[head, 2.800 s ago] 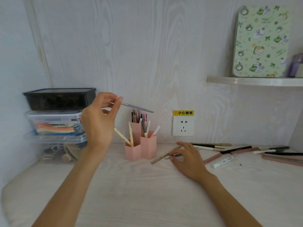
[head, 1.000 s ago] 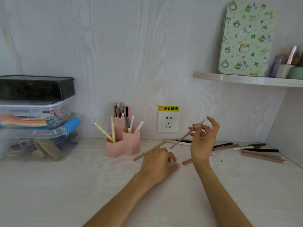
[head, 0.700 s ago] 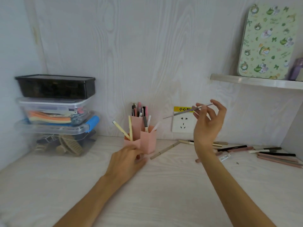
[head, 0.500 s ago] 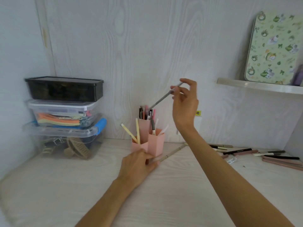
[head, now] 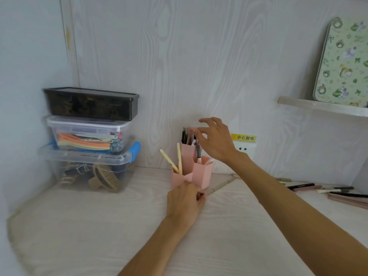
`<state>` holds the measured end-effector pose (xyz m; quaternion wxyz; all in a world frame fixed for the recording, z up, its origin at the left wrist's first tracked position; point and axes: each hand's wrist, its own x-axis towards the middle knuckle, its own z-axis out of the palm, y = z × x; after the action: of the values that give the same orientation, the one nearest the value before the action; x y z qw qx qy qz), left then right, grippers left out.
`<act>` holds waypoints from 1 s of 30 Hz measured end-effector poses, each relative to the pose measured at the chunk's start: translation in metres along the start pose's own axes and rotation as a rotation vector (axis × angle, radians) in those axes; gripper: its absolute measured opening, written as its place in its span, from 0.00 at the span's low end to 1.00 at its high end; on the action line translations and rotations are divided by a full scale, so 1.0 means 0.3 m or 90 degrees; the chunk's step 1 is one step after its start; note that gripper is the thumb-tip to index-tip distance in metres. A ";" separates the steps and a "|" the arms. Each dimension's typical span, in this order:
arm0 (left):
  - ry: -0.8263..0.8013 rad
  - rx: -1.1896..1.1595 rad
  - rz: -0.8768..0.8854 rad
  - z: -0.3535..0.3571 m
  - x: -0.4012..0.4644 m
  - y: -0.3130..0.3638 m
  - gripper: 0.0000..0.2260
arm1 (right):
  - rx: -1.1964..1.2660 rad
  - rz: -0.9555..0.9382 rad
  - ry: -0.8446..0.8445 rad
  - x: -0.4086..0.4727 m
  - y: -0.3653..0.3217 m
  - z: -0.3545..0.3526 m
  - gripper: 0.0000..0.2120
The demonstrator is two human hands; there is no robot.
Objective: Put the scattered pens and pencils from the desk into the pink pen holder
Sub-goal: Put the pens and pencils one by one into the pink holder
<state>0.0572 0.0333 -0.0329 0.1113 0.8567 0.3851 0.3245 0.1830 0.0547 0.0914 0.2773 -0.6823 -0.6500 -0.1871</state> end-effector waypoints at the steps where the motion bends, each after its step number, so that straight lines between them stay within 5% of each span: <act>1: 0.006 0.000 -0.002 -0.001 0.001 0.000 0.11 | 0.011 0.001 -0.027 -0.006 0.018 0.000 0.20; 8: 0.124 -0.085 -0.029 -0.040 0.009 0.013 0.08 | 0.171 0.094 0.121 -0.227 0.151 -0.018 0.13; 14: 0.220 -0.176 -0.046 -0.054 0.005 0.001 0.11 | -0.041 0.265 -0.086 -0.439 0.396 0.067 0.19; 18: 0.279 -0.200 -0.011 -0.066 0.000 0.014 0.04 | -0.084 0.287 -0.208 -0.448 0.419 0.097 0.20; 27: 0.614 -0.238 0.091 -0.303 0.091 0.098 0.11 | -0.023 0.221 -0.126 -0.438 0.419 0.099 0.15; 30: 0.651 -0.158 0.087 -0.416 0.166 0.136 0.13 | -0.002 0.217 -0.127 -0.440 0.413 0.102 0.15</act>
<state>0.0258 0.0347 0.1040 -0.0116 0.5924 0.2921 0.7507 0.2912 -0.0297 -0.0304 0.2379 -0.7980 -0.5493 -0.0700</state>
